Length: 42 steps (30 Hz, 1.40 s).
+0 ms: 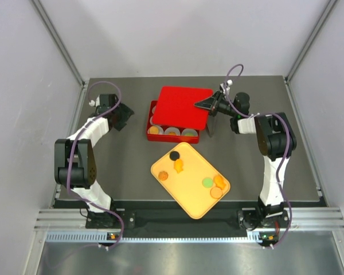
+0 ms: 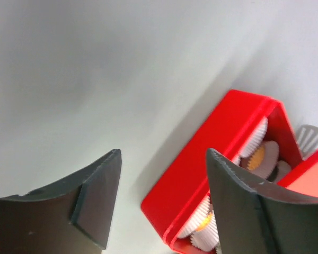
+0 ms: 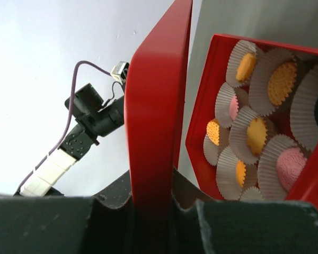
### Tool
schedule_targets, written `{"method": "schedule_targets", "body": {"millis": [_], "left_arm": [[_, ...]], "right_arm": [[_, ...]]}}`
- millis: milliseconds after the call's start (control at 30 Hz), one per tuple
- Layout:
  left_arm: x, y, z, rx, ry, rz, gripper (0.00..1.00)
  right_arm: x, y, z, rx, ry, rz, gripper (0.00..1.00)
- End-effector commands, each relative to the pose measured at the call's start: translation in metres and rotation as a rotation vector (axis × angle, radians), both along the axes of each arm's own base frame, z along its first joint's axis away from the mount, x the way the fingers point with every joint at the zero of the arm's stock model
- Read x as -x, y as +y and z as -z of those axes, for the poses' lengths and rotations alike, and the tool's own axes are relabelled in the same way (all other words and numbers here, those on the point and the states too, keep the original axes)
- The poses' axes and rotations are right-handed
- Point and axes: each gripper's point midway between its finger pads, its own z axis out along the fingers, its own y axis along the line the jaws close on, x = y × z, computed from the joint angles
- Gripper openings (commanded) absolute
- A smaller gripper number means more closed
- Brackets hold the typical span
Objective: Pack the cookies
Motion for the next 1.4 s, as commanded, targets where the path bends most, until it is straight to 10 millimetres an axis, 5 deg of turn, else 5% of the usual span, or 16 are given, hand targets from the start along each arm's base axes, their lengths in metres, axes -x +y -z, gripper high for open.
{"method": "schedule_targets", "body": {"millis": [0,367,700,967,1367], "left_arm": [[-0.016,-0.012,-0.048,0.007,-0.126,0.091,0.72],[-0.029,-0.043,-0.063,0.098,-0.238,0.263,0.98],[-0.031,-0.064,-0.057,0.153,-0.260,0.390,0.99],[-0.026,-0.075,-0.028,0.164,-0.179,0.458,0.99],[-0.023,-0.088,-0.012,0.142,-0.128,0.511,0.99]], "right_arm": [[0.000,0.014,-0.043,-0.056,-0.166,-0.056,0.00],[-0.003,0.044,-0.029,-0.090,-0.106,-0.124,0.00],[-0.003,0.060,-0.011,-0.075,-0.063,-0.160,0.00],[-0.001,0.060,0.009,-0.036,-0.019,-0.164,0.00],[0.001,0.055,0.019,-0.022,0.000,-0.163,0.00]]}}
